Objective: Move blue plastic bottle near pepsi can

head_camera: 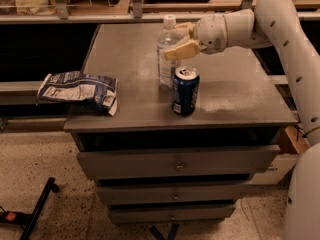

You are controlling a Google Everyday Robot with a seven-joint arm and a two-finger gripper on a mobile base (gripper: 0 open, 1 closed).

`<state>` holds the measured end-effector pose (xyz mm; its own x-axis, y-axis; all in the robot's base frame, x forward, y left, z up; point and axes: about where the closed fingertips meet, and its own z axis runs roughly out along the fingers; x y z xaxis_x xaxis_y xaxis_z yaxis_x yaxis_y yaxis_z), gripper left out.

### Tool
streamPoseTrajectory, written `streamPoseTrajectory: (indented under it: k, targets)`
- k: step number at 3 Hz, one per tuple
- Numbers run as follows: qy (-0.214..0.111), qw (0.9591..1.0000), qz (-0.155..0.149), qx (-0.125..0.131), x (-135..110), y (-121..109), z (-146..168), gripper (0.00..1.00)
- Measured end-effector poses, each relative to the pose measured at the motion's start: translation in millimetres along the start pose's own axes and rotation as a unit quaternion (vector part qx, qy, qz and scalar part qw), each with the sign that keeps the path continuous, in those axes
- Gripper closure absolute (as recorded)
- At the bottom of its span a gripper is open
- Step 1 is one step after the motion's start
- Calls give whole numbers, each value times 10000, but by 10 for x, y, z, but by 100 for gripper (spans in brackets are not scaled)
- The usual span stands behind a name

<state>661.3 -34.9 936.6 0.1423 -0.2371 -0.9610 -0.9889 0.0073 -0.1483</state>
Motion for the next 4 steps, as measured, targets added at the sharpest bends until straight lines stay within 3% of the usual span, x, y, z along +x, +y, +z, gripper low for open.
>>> streamPoseTrajectory:
  k: [1,2,4]
  targets:
    - [-6,10000,-22,-33,19,21,-5,13]
    - [22,10000,-54,-35,26,25,-12,0]
    - [98,9998,-109,110,-27,-103,-41,0]
